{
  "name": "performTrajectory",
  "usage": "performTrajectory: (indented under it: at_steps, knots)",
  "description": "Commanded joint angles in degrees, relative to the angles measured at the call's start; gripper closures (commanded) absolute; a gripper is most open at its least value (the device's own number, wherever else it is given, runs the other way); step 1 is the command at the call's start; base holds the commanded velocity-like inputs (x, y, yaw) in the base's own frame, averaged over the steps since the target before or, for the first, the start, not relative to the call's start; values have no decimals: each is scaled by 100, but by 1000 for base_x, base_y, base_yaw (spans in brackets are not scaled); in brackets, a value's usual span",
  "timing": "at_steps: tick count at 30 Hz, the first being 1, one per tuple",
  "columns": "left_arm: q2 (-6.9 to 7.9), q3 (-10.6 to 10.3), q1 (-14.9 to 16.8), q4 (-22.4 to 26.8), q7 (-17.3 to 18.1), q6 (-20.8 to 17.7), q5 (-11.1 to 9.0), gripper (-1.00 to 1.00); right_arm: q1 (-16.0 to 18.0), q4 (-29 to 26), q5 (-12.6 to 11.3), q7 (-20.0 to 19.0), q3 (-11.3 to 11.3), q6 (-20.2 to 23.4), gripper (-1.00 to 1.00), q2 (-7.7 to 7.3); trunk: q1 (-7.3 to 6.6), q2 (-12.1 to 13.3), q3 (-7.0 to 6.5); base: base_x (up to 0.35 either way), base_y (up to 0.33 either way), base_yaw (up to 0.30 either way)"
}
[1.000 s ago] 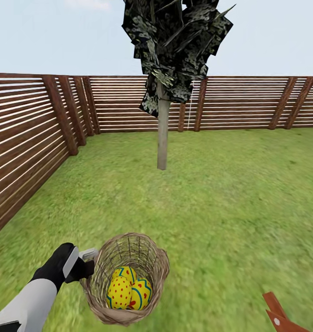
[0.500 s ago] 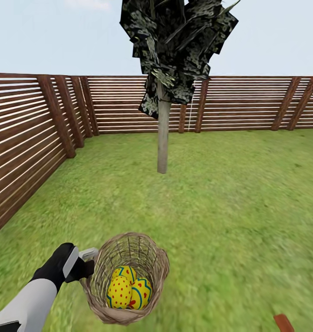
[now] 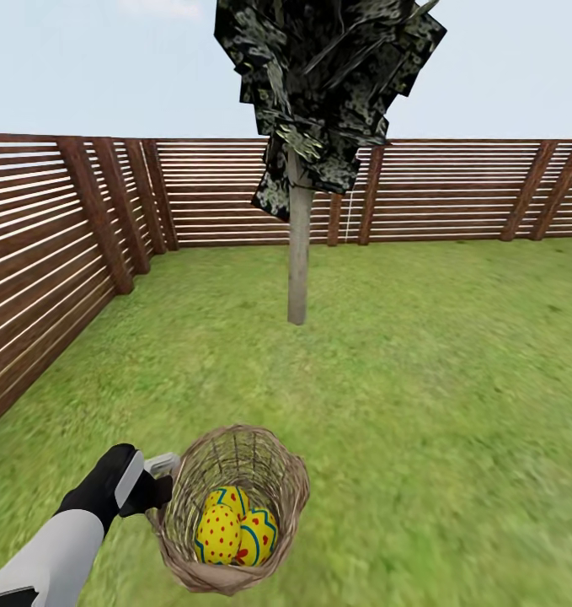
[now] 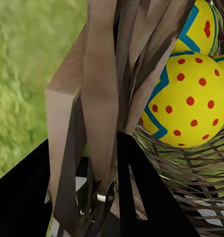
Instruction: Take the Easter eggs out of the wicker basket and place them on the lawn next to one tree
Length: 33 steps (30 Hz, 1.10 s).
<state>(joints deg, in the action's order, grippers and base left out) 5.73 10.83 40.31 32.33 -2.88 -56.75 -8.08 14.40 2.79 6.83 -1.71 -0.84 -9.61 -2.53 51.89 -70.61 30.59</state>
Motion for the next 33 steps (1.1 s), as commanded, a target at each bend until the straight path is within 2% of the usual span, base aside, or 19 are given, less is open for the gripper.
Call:
performTrajectory:
  at_steps: [1,33]
  knots:
    - [-1,16,3,9,-28,-21,-123,100,10,25,47,-5,-13,-41,-100,-2,3,-3,5,322,0,0]
    - [-1,16,3,11,-28,-14,-123,100,10,28,38,-4,-13,-25,-100,-2,3,-3,5,322,0,0]
